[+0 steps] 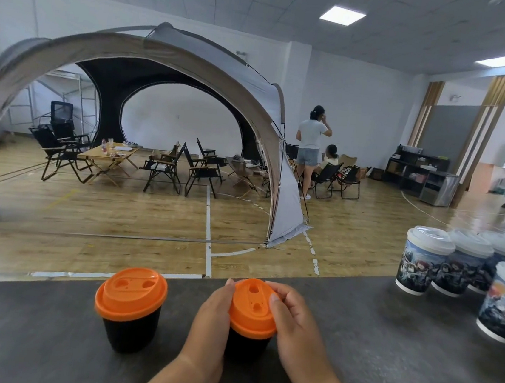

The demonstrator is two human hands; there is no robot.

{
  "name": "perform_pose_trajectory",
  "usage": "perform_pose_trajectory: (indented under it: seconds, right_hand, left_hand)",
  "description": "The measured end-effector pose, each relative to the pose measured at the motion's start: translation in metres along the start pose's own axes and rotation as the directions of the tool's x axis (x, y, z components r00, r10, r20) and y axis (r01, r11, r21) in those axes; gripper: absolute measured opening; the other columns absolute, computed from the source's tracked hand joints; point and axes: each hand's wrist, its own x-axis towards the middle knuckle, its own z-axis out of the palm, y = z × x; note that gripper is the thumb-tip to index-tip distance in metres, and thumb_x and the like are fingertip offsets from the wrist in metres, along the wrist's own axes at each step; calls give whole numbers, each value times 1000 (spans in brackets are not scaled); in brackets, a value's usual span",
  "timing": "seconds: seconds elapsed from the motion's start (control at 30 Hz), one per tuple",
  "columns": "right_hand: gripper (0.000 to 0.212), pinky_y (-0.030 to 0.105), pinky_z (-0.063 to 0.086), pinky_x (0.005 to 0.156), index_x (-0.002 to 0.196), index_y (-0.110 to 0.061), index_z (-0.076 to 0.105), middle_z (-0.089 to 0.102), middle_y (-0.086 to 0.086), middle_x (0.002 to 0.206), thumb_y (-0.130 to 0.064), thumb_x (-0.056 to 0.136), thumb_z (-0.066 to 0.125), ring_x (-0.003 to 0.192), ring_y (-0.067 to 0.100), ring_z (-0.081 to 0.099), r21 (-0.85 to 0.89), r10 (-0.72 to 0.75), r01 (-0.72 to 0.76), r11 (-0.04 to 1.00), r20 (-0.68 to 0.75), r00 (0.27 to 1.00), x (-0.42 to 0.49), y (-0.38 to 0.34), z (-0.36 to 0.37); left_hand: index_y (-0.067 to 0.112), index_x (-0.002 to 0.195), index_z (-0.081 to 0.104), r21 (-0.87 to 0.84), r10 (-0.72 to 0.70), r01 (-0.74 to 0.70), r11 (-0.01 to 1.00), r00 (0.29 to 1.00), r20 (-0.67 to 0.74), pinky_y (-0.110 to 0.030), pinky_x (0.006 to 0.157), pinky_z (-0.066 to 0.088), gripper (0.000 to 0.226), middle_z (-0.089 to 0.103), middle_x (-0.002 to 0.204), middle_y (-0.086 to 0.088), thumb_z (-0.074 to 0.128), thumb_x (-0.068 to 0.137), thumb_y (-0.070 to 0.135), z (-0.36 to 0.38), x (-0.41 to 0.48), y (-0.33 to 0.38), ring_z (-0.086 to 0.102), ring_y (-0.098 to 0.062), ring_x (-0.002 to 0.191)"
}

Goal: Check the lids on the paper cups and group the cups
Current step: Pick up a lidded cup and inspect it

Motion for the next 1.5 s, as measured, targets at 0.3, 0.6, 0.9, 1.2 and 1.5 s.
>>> perform_pose_trajectory:
  seconds: [0.3, 0.6, 0.9, 1.2, 1.5]
  right_hand:
    - [59, 13, 45, 83, 119, -36, 38, 51, -12, 116, -75, 77, 53, 104, 2, 55, -105, -9, 6, 994, -22, 1000, -11, -1, 10]
    - [16, 16, 51, 70, 106, -24, 59, 67, 2, 104, -30, 100, 46, 93, 10, 66, 50, 50, -49, 998, -39, 998, -3, -2, -1]
    - [42, 9, 45, 82, 120, -40, 39, 54, -14, 121, -59, 83, 45, 108, -1, 56, -45, 7, -4, 999, 84, 996, -11, -5, 8]
    - [22, 4, 43, 73, 119, -36, 49, 54, -16, 112, -27, 104, 37, 94, -8, 56, -8, 7, -7, 1000, 13, 1000, -11, -7, 3]
    - [24, 5, 44, 83, 123, -39, 49, 53, -16, 125, -33, 103, 37, 103, -11, 54, -34, -3, 5, 999, 72, 997, -10, -5, 4]
  left_hand:
    - [33, 106, 66, -31, 38, -43, 999, 990, -133, -48, 105, 41, 37, 70, 111, -4, 40, 93, 56, 3, 3, -12, 63, -22, 109]
    - [9, 95, 71, -163, -107, 109, 981, 994, 23, -45, 95, 47, 39, 75, 84, -17, 46, 98, 39, 8, -13, 2, 67, -34, 95]
    - [13, 105, 70, -135, -31, 16, 991, 993, -112, -47, 101, 44, 41, 73, 99, -15, 42, 99, 43, 6, -7, -2, 66, -29, 102]
    - [8, 91, 68, -128, -68, 63, 990, 997, -40, -38, 89, 47, 38, 73, 94, -20, 45, 100, 36, 8, -13, 6, 67, -31, 95]
    - [13, 78, 64, -131, -115, 101, 986, 988, -103, -43, 93, 45, 30, 70, 73, -11, 51, 98, 31, 6, -16, 14, 65, -30, 84]
